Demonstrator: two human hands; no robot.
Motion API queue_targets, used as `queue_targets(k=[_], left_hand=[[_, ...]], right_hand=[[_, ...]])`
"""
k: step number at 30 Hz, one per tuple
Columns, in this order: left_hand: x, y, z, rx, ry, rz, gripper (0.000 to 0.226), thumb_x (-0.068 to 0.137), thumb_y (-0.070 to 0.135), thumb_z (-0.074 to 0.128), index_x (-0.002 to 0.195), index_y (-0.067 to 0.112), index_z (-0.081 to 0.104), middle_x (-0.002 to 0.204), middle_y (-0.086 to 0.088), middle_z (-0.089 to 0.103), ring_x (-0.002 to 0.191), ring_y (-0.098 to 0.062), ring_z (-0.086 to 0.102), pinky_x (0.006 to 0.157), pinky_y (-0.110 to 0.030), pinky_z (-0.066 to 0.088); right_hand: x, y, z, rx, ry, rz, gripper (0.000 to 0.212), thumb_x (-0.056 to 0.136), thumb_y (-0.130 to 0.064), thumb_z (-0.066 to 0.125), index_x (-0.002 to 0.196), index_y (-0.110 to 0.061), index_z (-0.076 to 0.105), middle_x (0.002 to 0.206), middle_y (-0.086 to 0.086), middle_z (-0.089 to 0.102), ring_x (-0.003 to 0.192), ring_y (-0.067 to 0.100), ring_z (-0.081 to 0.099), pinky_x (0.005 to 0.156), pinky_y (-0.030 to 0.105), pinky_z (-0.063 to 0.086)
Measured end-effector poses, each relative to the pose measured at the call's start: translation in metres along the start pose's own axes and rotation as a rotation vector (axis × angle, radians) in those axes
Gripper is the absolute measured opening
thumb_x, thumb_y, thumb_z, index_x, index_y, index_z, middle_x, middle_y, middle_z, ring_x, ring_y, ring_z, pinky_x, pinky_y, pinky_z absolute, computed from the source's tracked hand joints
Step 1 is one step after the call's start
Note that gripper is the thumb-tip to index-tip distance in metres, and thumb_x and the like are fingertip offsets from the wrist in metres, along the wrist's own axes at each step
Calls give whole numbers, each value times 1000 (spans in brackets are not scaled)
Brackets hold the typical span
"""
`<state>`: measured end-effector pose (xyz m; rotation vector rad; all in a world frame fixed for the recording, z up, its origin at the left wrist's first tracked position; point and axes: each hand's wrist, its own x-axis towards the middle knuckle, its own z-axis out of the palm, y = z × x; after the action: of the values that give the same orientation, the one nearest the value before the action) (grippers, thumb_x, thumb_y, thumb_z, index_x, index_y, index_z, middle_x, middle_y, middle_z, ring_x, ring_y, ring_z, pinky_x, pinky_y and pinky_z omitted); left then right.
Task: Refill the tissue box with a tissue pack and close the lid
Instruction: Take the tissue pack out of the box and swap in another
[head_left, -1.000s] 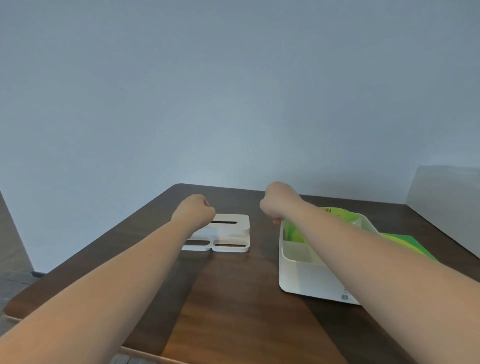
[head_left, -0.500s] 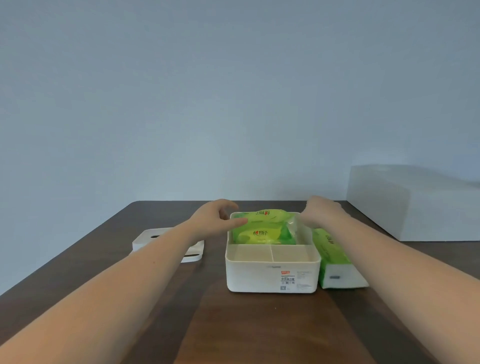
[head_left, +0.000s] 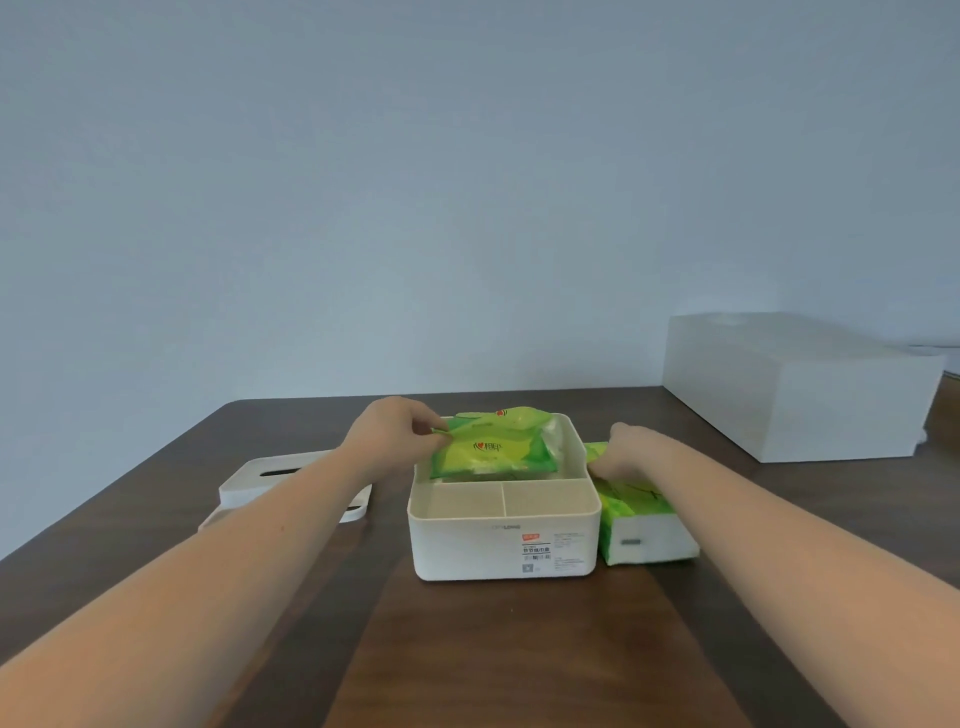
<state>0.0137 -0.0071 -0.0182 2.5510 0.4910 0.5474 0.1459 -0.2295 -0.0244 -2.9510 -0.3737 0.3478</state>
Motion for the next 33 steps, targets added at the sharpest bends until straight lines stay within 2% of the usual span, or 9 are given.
queue_targets(k=[3, 6, 9, 11, 15, 18, 21, 28, 33], left_hand=[[2, 4, -1, -73, 59, -22, 16, 83, 23, 69, 95, 21, 79, 72, 19, 63, 84, -9, 59, 78, -23, 45], [6, 6, -8, -184, 116, -61, 10, 83, 22, 69, 87, 19, 78, 70, 16, 65, 79, -10, 60, 76, -24, 49], [13, 8, -16, -280, 185, -84, 16, 82, 19, 69, 68, 26, 71, 66, 14, 64, 66, -7, 58, 60, -19, 45], [18, 9, -22, -337, 237, -78, 23, 82, 17, 69, 63, 30, 67, 65, 12, 63, 62, -5, 56, 58, -18, 43], [29, 8, -29, -338, 333, -75, 10, 84, 16, 66, 79, 19, 75, 66, 9, 62, 63, -12, 57, 59, -21, 41], [40, 1, -27, -299, 407, -132, 18, 85, 15, 61, 95, 13, 76, 83, -2, 71, 83, -25, 66, 70, -26, 46], [50, -11, -18, -202, 441, -184, 23, 86, 13, 57, 99, 11, 76, 96, -9, 75, 85, -25, 61, 72, -27, 44], [65, -45, 3, -96, 348, -299, 30, 85, 10, 50, 102, 12, 75, 94, -13, 76, 96, -31, 67, 84, -39, 56], [71, -55, 14, -76, 301, -289, 29, 83, 7, 48, 87, 7, 77, 88, -15, 76, 90, -33, 68, 77, -39, 56]], right_hand=[[2, 2, -2, -8, -55, -9, 79, 87, -46, 55, 149, -10, 22, 150, 10, 40, 132, 29, 45, 96, 35, 41], [4, 1, -2, -23, -64, -20, 88, 85, -47, 60, 151, -9, 17, 152, 10, 37, 133, 30, 45, 98, 36, 41], [12, 3, 9, -52, -47, -37, 99, 70, -56, 65, 149, -16, 21, 148, 9, 42, 131, 33, 46, 103, 42, 44], [23, 5, 15, -42, -20, -30, 103, 58, -59, 64, 147, -24, 24, 145, 9, 44, 129, 36, 45, 101, 48, 44], [31, 11, 13, 39, 25, 6, 99, 55, -51, 63, 145, -30, 27, 143, 11, 43, 130, 37, 40, 101, 50, 43], [30, 15, 6, 101, 111, 49, 96, 52, -44, 64, 141, -33, 30, 138, 13, 44, 128, 37, 42, 100, 50, 43], [33, 15, -13, 212, 250, 28, 97, 49, -44, 64, 139, -36, 29, 136, 14, 46, 125, 38, 45, 97, 49, 46], [16, -19, -64, 313, 454, -246, 91, 65, -37, 71, 143, -43, 24, 141, 12, 36, 129, 37, 41, 104, 50, 41], [-1, -54, -74, 233, 329, -669, 96, 63, -35, 79, 143, -46, 28, 147, 3, 34, 136, 26, 35, 110, 47, 36]])
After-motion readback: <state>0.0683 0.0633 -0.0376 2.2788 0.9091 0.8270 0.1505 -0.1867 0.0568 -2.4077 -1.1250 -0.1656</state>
